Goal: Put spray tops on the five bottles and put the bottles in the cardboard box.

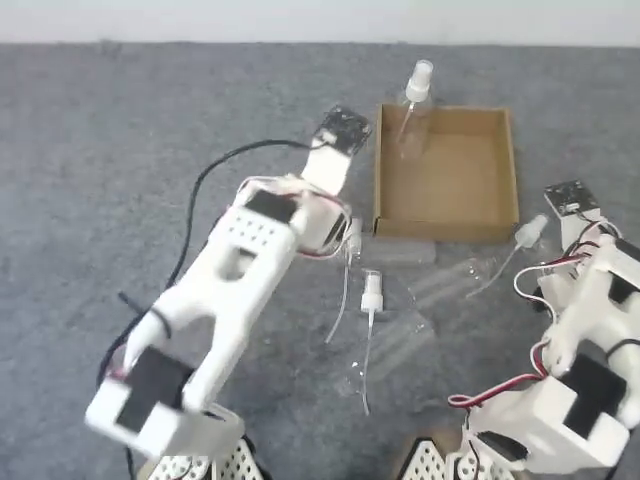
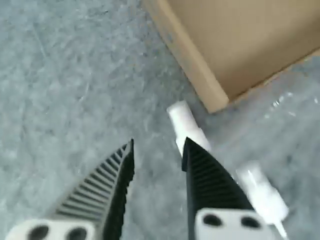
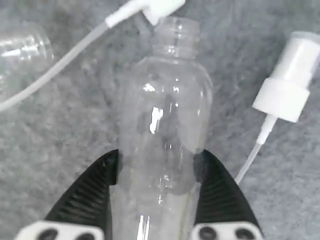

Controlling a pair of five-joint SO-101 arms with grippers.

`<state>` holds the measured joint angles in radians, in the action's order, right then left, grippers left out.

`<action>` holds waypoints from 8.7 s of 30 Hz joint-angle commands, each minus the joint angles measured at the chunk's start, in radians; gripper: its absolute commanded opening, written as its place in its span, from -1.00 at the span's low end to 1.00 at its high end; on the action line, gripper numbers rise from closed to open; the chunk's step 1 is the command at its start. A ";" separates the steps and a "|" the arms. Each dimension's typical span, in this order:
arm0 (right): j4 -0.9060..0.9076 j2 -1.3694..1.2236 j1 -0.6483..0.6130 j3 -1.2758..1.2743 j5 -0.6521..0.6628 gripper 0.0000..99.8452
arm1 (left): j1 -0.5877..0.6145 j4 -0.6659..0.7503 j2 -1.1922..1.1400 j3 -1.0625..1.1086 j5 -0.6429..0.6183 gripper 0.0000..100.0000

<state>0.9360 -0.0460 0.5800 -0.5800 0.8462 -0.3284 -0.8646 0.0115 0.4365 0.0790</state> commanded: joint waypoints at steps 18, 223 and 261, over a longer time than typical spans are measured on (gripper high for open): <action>-0.028 -0.028 0.027 -0.049 0.014 -0.93 | -0.009 -0.087 -0.373 -0.297 0.014 -0.63; 0.243 0.067 0.081 0.110 0.005 -0.47 | 0.126 -0.089 0.620 0.573 0.037 -0.98; 0.437 -0.188 -0.082 0.462 -0.359 -0.63 | 0.123 -0.043 0.620 0.624 0.040 -0.98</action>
<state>1.3825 -0.2501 0.4849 -0.1734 0.5301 -0.2041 -0.9306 0.5869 1.0671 0.1250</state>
